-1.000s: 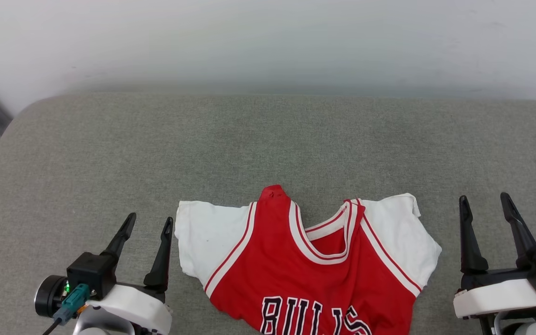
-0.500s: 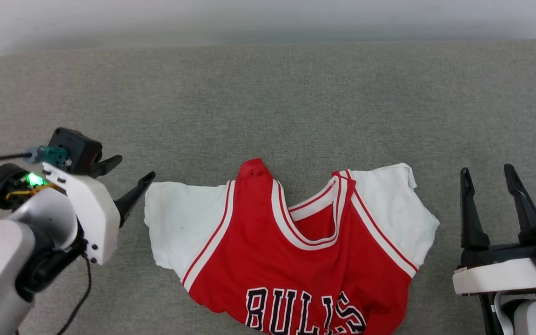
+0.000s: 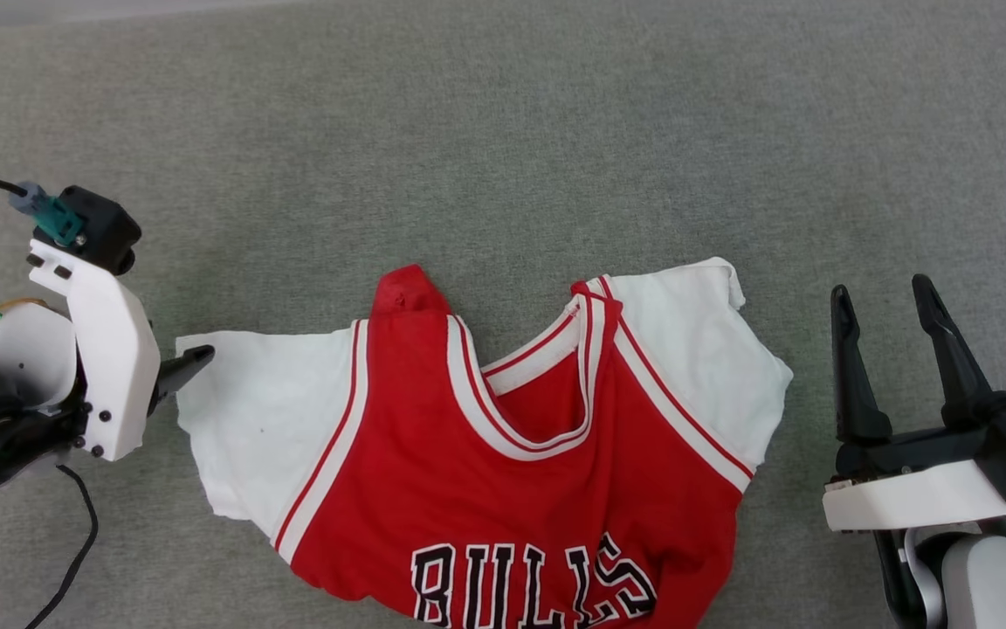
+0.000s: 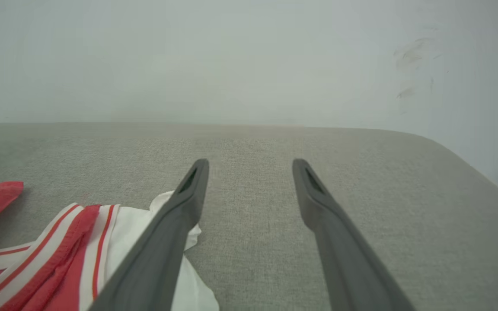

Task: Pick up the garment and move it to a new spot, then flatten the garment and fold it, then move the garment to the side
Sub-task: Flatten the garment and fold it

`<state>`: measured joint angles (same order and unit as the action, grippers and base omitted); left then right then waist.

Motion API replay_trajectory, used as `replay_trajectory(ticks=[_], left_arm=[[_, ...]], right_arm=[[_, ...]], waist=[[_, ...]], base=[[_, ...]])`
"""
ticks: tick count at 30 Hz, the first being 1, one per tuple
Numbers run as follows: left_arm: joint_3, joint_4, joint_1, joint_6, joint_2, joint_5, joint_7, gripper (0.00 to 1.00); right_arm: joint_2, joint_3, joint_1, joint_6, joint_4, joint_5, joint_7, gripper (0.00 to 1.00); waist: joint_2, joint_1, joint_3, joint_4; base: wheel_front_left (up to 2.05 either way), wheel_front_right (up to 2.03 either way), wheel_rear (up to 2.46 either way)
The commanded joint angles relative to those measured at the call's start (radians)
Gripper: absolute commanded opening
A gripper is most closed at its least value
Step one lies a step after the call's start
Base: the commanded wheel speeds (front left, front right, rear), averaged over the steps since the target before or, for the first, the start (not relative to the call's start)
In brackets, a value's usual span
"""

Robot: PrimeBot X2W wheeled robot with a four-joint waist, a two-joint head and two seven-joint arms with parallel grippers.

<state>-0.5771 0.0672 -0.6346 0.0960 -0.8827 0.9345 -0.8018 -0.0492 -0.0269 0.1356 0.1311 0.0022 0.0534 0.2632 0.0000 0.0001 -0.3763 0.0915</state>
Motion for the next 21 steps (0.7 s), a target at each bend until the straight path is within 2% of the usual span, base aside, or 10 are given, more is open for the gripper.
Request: replay_trajectory(ticks=[1,8,9,10,16,21], left_arm=[[-0.001,0.009,0.001,0.0,-0.01,0.008,-0.008,1.0],[-0.039,0.044,0.05,0.001,0.002,0.027,-0.045,0.98],[-0.047,0.05,0.06,0.0,0.007,0.03,-0.051,0.2],[-0.049,0.059,0.068,-0.007,0.015,0.029,-0.045,0.0],[-0.027,0.089,0.091,-0.028,0.038,0.023,0.045,0.0],[0.036,0.062,0.108,-0.058,0.015,-0.005,0.178,0.0]], right_arm=[[-0.002,0.005,0.019,-0.001,-0.003,0.005,0.002,1.0],[-0.002,0.002,0.029,-0.001,-0.006,0.009,0.002,1.0],[-0.002,0.001,0.031,-0.001,-0.006,0.009,0.002,1.0],[-0.002,0.0,0.032,-0.001,-0.005,0.007,0.002,1.0],[-0.002,-0.002,0.023,-0.001,0.005,-0.005,0.002,1.0],[-0.002,-0.025,0.005,-0.001,0.021,-0.025,0.002,1.0]], waist=[[0.0,-0.0001,-0.03,0.024],[0.0,-0.0001,-0.062,0.041],[0.0,-0.0001,-0.064,0.042],[0.0,-0.0001,-0.065,0.042],[0.0,-0.0001,-0.042,0.031],[0.0,-0.0001,0.016,-0.002]], base=[[0.0,0.0,0.0],[0.0,0.0,0.0],[0.0,0.0,0.0],[0.0,0.0,0.0],[0.0,0.0,0.0],[0.0,0.0,0.0]])
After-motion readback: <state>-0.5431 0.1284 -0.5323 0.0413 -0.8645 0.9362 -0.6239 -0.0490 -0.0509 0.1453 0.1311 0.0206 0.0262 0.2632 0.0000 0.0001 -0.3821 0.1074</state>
